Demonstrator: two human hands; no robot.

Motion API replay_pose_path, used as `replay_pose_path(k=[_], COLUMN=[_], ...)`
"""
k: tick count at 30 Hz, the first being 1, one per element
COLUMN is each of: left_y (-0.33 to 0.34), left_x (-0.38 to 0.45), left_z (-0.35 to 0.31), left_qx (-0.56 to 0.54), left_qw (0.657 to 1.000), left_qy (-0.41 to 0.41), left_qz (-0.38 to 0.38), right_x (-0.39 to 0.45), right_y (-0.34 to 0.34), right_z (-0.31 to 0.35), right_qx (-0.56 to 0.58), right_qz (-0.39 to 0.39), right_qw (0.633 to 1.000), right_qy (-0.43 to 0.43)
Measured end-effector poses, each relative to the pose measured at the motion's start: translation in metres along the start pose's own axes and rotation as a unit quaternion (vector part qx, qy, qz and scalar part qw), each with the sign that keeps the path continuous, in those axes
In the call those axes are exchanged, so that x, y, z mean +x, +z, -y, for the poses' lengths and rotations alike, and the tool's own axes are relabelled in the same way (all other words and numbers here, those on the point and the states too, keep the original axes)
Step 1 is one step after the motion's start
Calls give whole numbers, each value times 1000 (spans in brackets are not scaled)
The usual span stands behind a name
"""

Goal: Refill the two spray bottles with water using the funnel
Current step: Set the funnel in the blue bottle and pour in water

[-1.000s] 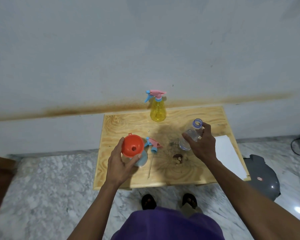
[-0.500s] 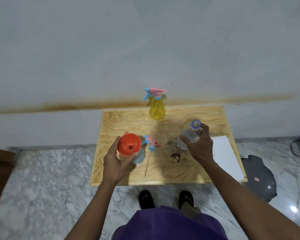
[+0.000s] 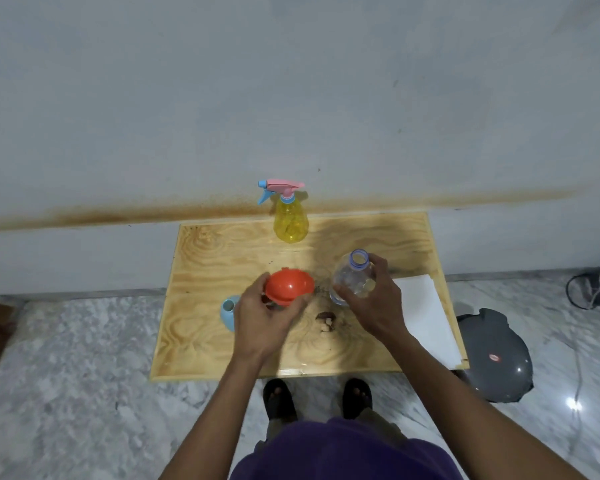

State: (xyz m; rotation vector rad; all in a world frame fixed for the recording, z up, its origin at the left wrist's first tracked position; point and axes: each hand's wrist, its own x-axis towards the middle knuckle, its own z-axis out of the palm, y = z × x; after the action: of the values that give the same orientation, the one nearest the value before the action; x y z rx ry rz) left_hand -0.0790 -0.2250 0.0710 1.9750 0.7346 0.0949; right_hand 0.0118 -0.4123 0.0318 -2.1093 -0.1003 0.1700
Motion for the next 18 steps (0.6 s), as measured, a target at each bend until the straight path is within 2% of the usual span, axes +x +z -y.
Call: replay_pose_path(k=[4, 8, 15, 18], left_y=[52, 85, 106, 106], left_x=[5, 13, 19, 18], left_z=[23, 44, 55, 58], left_qx=[10, 20, 30, 23], left_qw=[996, 992, 992, 992], left_qy=[-82, -123, -119, -115], left_qz=[35, 38, 29, 47], right_x=[4, 8, 10, 9], right_y=[-7, -9, -8, -8], right_z=[-3, -7, -12, -11], right_qx=[-5, -10, -22, -22], right_qz=[17, 26, 30, 29], right_qw=[1000, 1000, 999, 999], right_qy=[-9, -3, -6, -1])
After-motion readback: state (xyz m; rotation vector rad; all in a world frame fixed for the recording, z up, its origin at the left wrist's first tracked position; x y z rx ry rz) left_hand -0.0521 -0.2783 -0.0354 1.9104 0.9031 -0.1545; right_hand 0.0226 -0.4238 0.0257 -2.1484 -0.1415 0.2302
